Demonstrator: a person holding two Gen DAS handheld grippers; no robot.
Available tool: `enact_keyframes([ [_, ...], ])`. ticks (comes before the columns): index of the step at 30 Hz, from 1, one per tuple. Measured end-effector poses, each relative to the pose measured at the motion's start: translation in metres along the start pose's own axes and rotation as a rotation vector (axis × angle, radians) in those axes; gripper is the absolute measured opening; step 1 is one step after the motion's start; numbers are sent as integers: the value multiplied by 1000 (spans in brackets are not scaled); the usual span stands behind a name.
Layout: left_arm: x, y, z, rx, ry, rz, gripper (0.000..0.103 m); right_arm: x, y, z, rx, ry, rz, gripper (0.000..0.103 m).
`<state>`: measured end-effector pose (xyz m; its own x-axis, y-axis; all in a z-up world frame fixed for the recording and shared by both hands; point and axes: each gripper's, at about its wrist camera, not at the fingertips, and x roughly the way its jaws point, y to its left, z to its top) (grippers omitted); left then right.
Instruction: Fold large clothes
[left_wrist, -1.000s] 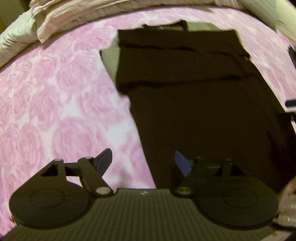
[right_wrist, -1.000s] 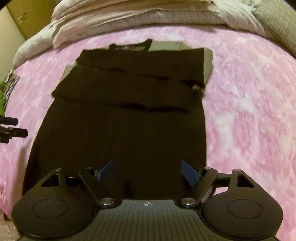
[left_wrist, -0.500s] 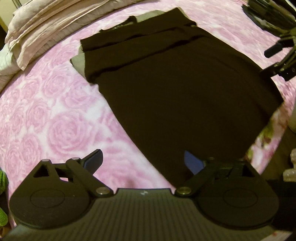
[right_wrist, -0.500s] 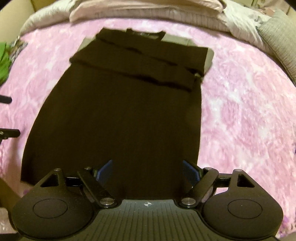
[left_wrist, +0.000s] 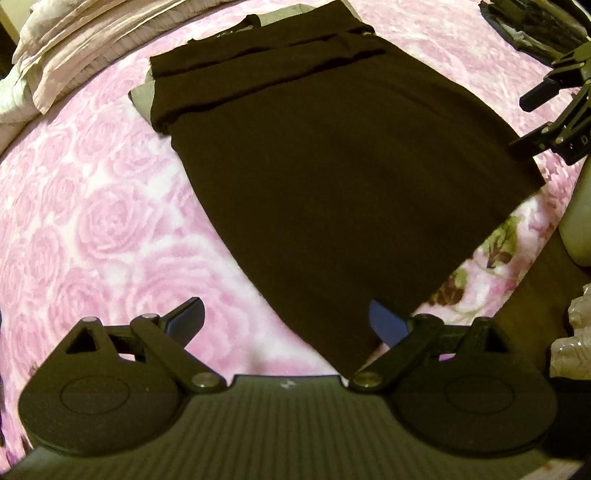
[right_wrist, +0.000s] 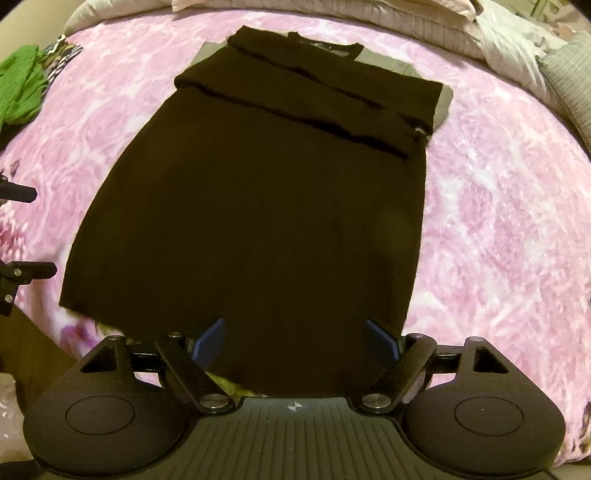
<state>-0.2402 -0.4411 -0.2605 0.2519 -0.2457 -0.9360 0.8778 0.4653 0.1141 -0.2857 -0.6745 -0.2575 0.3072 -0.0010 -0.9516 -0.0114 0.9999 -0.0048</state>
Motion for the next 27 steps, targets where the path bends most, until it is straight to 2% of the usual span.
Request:
enact_keyframes([
  [10,3,-30,-7,16,25,15,94,0,-9,-19,-60,23,32,79],
  [20,12,-49,-13,99,27,30,94,5,-10,-29,-107,33,47,79],
  [27,16,-59,-12,120,26,21,94,5,-9,-30,-108,36,45,79],
])
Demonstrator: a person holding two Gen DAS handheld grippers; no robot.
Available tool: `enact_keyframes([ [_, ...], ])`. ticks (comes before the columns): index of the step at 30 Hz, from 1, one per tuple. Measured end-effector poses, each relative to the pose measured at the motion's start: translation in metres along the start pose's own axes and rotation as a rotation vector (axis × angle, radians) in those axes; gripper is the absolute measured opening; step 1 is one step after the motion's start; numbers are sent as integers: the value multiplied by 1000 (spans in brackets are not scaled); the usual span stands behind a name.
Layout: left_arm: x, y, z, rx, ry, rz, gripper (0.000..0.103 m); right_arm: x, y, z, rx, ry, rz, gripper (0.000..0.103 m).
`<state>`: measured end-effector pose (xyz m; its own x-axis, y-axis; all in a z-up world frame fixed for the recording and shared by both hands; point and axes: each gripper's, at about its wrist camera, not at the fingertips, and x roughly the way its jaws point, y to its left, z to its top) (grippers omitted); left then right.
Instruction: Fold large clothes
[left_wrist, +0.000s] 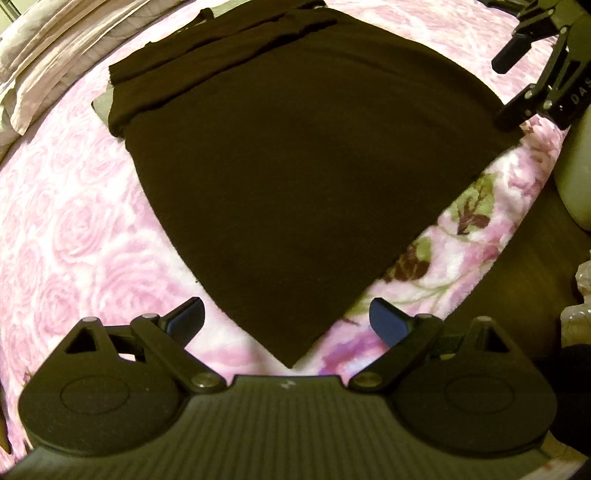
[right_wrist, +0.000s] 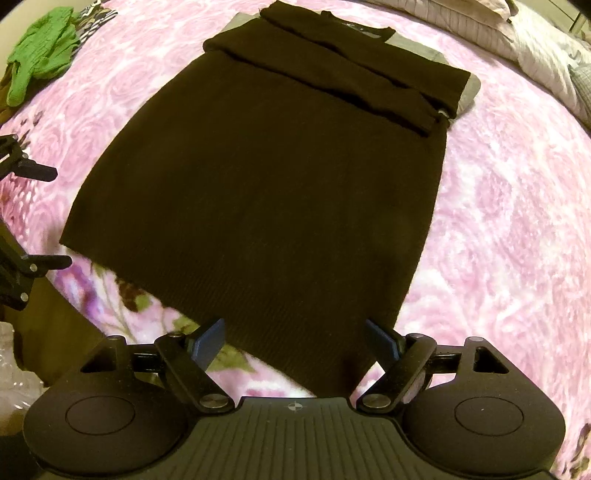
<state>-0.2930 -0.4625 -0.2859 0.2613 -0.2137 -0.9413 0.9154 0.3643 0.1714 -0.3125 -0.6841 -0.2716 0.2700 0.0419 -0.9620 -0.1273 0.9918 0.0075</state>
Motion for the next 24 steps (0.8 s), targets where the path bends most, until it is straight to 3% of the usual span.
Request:
enact_keyframes([
  [7,2,-8,-3,92,-32,21,89,1,7,-7,-58,-31,-9,79],
  [11,6,-17,-11,220,-64,44,82,1,34,-25,-328,-159,-110,79],
  [14,12,-28,-20,350,-90,51,80,9,55,-40,-494,-201,-95,79],
  [19,31,-46,-34,521,-102,87,67,29,79,-56,-624,-236,-69,78],
  [24,37,-49,-46,661,-154,115,68,47,91,-64,-669,-252,-84,78],
])
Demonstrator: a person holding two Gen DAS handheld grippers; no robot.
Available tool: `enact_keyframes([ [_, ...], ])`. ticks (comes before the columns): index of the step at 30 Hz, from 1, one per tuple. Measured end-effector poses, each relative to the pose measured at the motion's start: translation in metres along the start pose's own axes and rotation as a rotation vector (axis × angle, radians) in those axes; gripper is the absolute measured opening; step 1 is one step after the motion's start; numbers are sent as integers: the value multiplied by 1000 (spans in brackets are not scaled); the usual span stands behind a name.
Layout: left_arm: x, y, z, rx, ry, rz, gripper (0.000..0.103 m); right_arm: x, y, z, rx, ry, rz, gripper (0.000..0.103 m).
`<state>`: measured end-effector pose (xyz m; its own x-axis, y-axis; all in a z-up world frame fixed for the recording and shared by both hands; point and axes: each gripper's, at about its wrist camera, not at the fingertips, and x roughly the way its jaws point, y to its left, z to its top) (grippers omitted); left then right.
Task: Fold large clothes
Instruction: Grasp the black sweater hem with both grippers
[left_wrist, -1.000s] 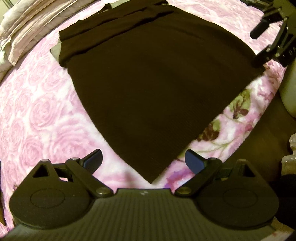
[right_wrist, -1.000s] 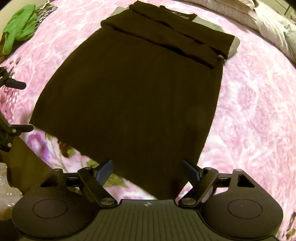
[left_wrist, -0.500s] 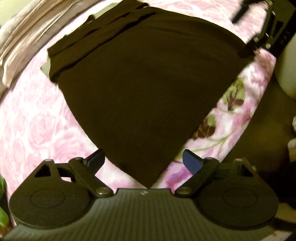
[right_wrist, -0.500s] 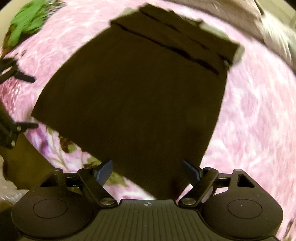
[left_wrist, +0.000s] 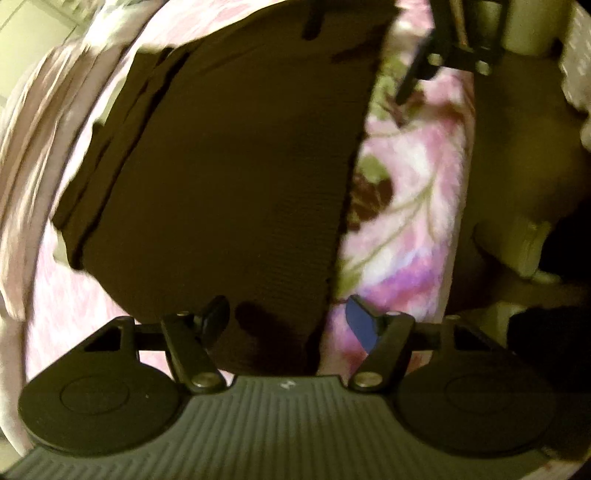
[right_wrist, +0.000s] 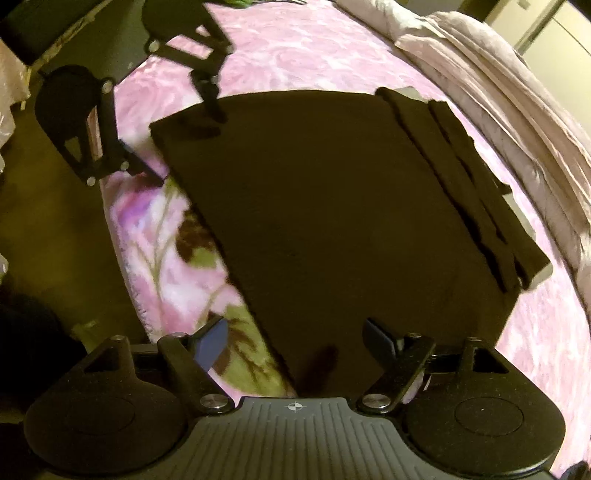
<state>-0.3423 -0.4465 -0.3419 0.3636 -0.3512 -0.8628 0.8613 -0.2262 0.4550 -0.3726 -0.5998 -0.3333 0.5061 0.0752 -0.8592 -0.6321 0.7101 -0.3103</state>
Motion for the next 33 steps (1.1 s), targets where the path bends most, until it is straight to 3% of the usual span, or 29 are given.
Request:
enact_keyframes([
  [4,-1,0,-14,85,-14,27,67,4,5,-12,-50,3,-21,78],
  [6,1,5,-19,87,2,40,56,6,5,-19,-70,5,-42,78],
  [7,2,5,-19,95,14,55,39,6,5,-22,-75,5,-53,78],
  [8,5,7,-21,104,29,68,29,6,5,-24,-82,4,-61,78],
  [10,4,11,-23,91,30,65,21,6,9,-26,-102,-5,-72,78],
  [13,-2,27,-19,-6,10,43,14,6,19,-17,-159,-48,-71,78],
  [18,-23,77,-18,-306,-29,-32,11,15,32,-3,-190,-94,-90,78],
  [21,-29,101,-17,-387,-49,-53,11,15,28,-10,-188,-103,-127,76],
  [23,-34,105,-18,-399,-55,-60,11,12,23,-19,-203,-90,-159,69],
  [25,-35,108,-19,-404,-58,-69,11,13,14,-30,-204,-58,-201,52],
  [26,-36,109,-19,-401,-59,-71,11,13,9,-36,-197,-37,-224,48],
  [29,-37,109,-19,-387,-60,-75,10,14,-9,-53,-173,31,-269,27],
  [31,-39,108,-19,-379,-54,-79,10,12,-19,-59,-163,64,-265,5],
  [33,-45,102,-19,-349,-51,-73,8,3,-24,-59,-178,71,-255,0],
])
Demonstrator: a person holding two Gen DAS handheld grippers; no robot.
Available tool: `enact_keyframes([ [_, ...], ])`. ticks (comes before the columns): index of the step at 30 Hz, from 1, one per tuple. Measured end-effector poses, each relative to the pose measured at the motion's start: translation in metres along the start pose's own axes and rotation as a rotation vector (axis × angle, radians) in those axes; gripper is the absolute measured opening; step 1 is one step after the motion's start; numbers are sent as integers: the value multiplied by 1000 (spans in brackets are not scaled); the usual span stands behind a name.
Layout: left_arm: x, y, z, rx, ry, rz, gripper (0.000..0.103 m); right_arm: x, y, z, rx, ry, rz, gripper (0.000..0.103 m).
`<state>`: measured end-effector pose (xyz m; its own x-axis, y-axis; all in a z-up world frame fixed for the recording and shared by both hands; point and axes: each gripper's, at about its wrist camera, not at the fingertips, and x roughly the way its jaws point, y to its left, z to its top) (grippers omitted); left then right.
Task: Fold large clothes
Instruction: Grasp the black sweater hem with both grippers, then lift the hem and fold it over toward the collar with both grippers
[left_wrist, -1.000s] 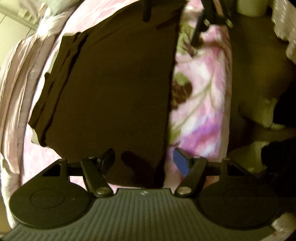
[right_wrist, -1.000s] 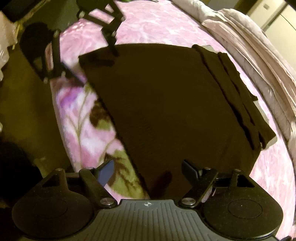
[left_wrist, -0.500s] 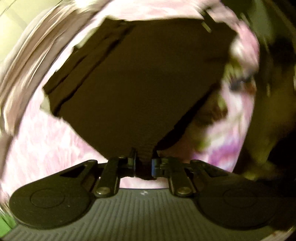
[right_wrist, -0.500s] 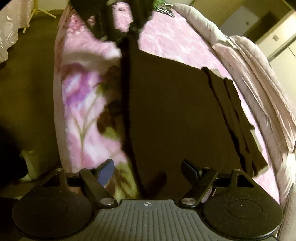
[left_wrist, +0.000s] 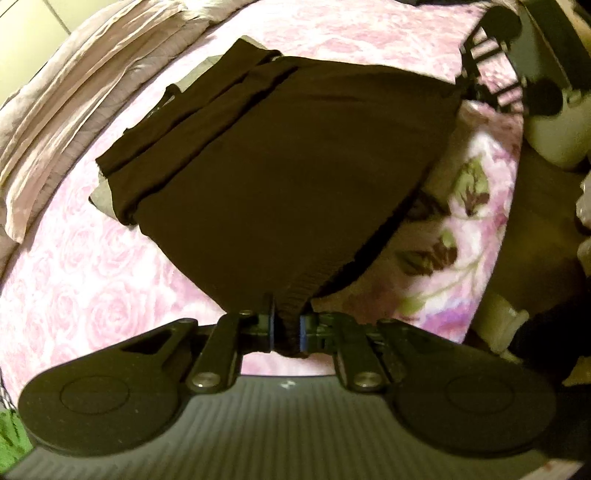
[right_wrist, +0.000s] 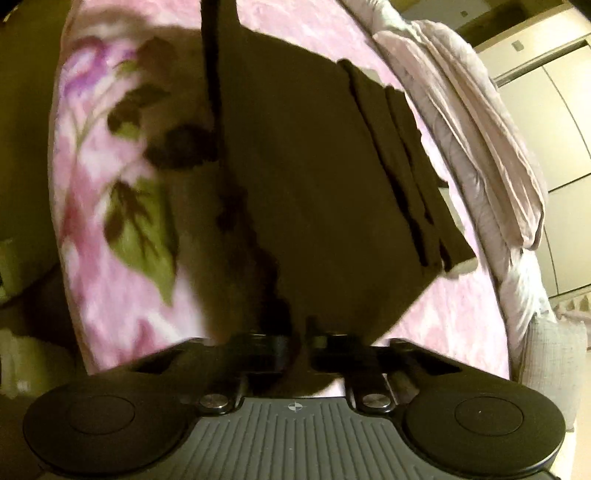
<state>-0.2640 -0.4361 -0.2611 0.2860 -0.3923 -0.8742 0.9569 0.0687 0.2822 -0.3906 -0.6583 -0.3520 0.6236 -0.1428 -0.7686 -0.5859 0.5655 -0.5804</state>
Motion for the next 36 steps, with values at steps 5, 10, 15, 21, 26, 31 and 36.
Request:
enact_keyframes([
  [5,-20,-19,-7,89,0,23,5,-31,-17,6,7,-2,27,0],
  [10,-50,-34,-16,84,2,8,4,-73,-12,8,-41,-9,81,0],
  [15,-90,-58,-36,25,40,-81,4,-125,8,1,-59,26,193,0],
  [21,-120,-45,-49,-55,58,-139,4,-166,5,16,-52,55,286,0],
  [26,-116,42,-13,-97,-8,-103,5,-151,-72,48,4,47,188,0],
  [31,-85,142,45,-116,-32,-87,5,-104,-160,81,-1,47,162,0],
  [36,-20,223,91,-168,-2,-110,5,-25,-237,95,28,99,231,0],
])
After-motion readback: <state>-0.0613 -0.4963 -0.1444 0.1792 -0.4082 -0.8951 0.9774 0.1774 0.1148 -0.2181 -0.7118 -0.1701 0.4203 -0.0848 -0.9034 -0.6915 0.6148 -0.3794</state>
